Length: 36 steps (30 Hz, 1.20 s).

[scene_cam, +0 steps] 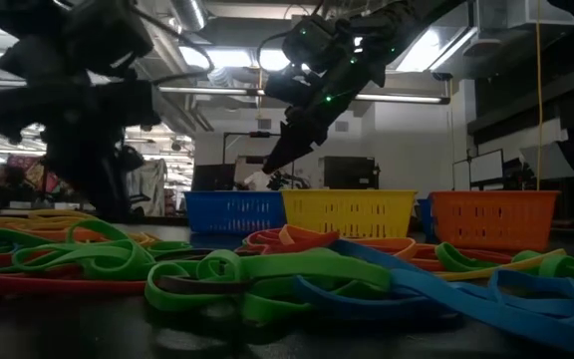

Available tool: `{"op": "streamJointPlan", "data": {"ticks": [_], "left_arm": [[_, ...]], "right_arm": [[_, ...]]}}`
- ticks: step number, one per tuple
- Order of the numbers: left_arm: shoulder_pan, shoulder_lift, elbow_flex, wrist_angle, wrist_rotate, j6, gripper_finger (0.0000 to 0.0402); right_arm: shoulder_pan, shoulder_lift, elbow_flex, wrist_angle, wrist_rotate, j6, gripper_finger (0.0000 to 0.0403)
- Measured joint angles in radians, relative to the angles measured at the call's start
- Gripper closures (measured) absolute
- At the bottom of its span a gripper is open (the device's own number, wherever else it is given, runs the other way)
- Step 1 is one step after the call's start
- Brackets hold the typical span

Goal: Sort rubber bands into baskets
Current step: Put the yellow rubber band into the orange basket

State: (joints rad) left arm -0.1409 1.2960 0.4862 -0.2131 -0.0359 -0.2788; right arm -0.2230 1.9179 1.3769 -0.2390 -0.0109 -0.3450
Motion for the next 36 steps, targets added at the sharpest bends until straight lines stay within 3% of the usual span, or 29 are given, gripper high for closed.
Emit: {"op": "streamJointPlan", "data": {"ticks": [13,20,24,29,36], "left_arm": [[-0.039,0.141,0.006,0.052,-0.077,-0.003,0.0317],[-0.063,0.144,0.005,0.06,-0.072,-0.004,0.0393],[-0.063,0.144,0.002,0.086,-0.068,-0.009,0.0392],[-0.043,0.117,0.012,0.12,-0.052,-0.009,0.0398],[0.003,0.071,0.058,0.138,-0.095,0.024,0.04]], "right_arm": [[0.001,0.0,0.0,-0.003,-0.008,0.0,0.0205],[0.002,0.0,0.0,0.003,-0.009,0.0,0.0205],[0.002,0.0,0.0,0.003,-0.011,0.01,0.0205],[0.001,0.0,0.0,0.003,-0.12,0.1,0.0205],[0.002,0.0,0.0,0.004,-0.357,0.264,0.0205]]}}
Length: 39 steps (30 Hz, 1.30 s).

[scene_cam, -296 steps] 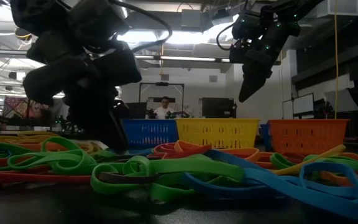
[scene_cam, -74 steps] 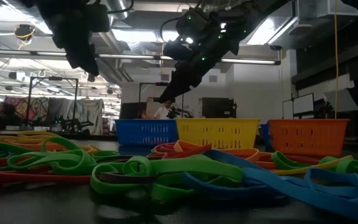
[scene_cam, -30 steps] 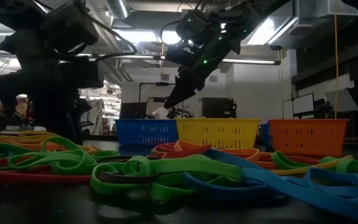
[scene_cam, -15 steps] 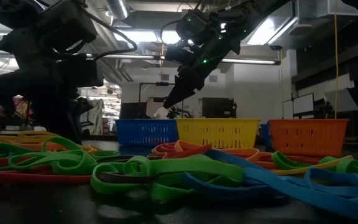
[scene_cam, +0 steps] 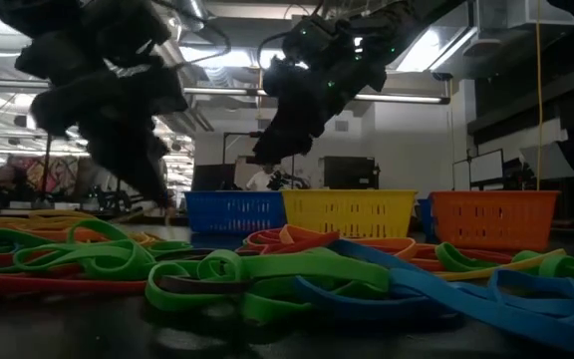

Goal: Sort rubber bands into baskets
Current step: Put the yellow rubber band into the orange basket

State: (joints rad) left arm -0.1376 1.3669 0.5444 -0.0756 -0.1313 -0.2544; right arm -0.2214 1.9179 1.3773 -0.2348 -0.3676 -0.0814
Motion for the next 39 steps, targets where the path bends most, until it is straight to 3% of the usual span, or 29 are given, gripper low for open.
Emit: {"op": "streamJointPlan", "data": {"ticks": [4,12,22,31,35,39], "left_arm": [[0.025,-0.009,0.031,0.007,-0.036,0.038,0.04],[0.065,-0.009,0.093,0.014,-0.093,0.07,0.0401],[0.067,-0.011,0.168,0.021,-0.115,0.137,0.0401],[0.065,-0.011,0.198,0.023,-0.116,0.155,0.0401],[0.066,-0.011,0.198,0.051,-0.116,0.157,0.0401],[0.065,-0.011,0.198,0.06,-0.116,0.157,0.0401]], "right_arm": [[0.01,0.0,0.0,0.001,-0.081,0.095,0.0205],[0.081,0.0,0.0,0.007,-0.095,0.13,0.0205],[0.159,0.0,0.0,0.05,0.101,0.17,0.0205],[0.163,0.0,0.0,0.063,0.119,0.24,0.0208],[0.163,0.0,0.0,0.06,0.096,0.235,0.0248],[0.162,0.0,0.0,0.05,0.082,0.232,0.033]]}}
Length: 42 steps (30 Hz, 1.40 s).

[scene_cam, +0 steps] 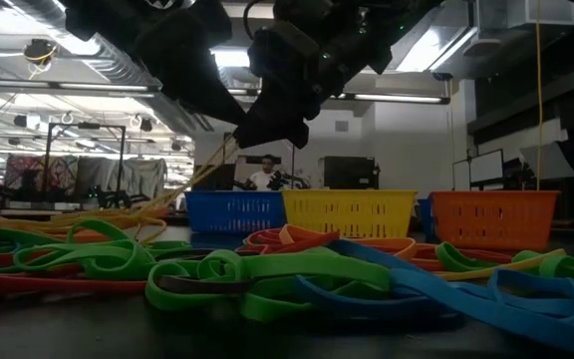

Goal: Sort rubber bands into baskets
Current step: Put the yellow rubber band into the orange basket

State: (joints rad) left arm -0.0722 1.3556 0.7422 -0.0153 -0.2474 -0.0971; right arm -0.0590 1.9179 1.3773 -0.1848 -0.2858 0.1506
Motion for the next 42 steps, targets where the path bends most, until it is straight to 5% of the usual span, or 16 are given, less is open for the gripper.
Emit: {"op": "streamJointPlan", "data": {"ticks": [3,7,19,33,42], "left_arm": [[0.0,0.0,0.0,0.004,0.001,0.0,0.04],[0.0,0.0,0.0,0.004,0.0,-0.009,0.0383],[0.003,0.0,0.0,-0.002,0.0,-0.051,0.0251],[0.001,0.0,0.001,-0.036,0.0,-0.058,0.0242],[0.001,0.0,0.001,-0.033,0.0,-0.064,0.0242]], "right_arm": [[0.0,0.0,0.0,-0.002,-0.02,-0.018,0.0389],[0.0,-0.02,0.007,-0.064,-0.038,-0.05,0.0382],[0.0,-0.076,0.185,-0.557,-0.012,-0.188,0.0399],[0.0,-0.125,0.327,-1.101,-0.005,-0.237,0.0401],[0.0,-0.166,0.328,-1.354,0.16,-0.238,0.0402]]}}
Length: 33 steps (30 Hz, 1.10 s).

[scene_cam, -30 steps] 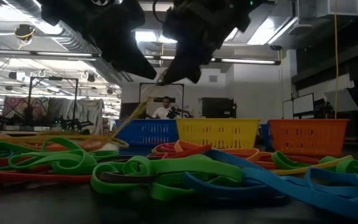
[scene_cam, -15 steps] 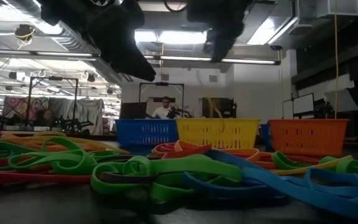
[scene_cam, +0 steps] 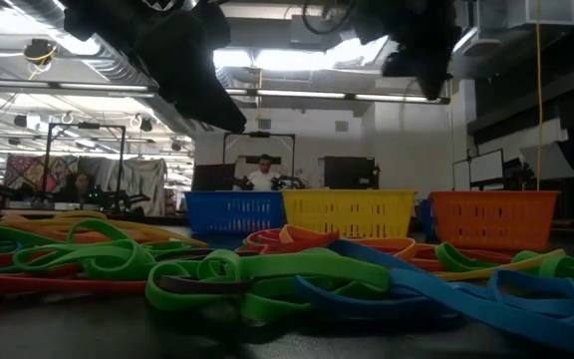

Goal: Sort rubber bands into baskets
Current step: Put the yellow rubber band into the orange basket

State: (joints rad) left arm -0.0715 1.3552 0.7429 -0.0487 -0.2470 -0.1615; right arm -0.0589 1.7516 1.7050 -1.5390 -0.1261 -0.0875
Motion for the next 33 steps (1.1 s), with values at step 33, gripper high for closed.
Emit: {"op": "streamJointPlan", "data": {"ticks": [33], "left_arm": [[-0.131,0.021,0.0,-0.104,0.14,-0.259,0.0242]], "right_arm": [[0.0,-0.055,-0.346,0.2,0.142,0.011,0.0288]]}}
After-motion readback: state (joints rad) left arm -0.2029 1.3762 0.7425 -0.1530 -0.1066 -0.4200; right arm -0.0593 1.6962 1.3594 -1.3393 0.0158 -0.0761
